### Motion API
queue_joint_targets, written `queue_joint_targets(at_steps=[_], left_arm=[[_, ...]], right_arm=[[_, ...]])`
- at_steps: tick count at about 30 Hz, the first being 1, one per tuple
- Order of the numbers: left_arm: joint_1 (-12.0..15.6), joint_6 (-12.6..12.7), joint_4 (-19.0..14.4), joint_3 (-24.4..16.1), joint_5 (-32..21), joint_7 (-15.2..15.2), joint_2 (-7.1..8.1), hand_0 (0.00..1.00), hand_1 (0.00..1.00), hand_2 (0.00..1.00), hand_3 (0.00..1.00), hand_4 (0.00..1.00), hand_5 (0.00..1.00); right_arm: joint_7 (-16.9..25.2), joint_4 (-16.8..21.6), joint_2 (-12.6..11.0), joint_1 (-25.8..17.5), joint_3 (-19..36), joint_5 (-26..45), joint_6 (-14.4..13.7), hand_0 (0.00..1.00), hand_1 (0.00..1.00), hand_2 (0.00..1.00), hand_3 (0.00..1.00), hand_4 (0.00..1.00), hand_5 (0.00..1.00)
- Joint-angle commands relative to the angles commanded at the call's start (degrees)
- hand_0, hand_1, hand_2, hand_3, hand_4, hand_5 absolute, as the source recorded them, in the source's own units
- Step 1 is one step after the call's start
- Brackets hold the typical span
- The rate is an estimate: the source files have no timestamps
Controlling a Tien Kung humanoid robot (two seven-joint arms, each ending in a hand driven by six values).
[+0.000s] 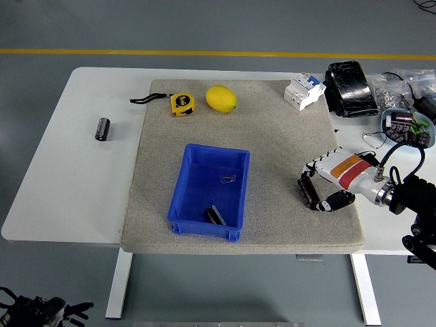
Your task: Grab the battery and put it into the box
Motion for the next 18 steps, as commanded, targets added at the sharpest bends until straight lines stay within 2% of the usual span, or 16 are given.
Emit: queue_joint_targets(at_steps=[5,13,18], left_arm=[[0.00,-0.02,0.00,0.31,-0.46,0.08,0.05,0.594,0.584,0.672,0.625,0.619,0.687],[0.07,0.00,0.00,0.21,-0.63,0.34,0.14,0.595,0.584,0.671,0.625,0.621,0.688],[-0.03,-0.02,0.00,0.83,-1.02,0.56,0.35,0.595,0.584,0.671,0.625,0.621,0.687]], right_arm=[[0.03,0.94,-0.40,-0.18,0.88,0.22,0.10,0.509,0.520,0.530,0.461,0.839,0.256],[-0.14,6.16,-1.16,0.78,4.77,1.66,0.92,0.509,0.531,0.528,0.467,0.838,0.256],[0.80,8.65,0.30,3.60,5.90,2.93,0.48,0.510,0.536,0.531,0.466,0.831,0.258]])
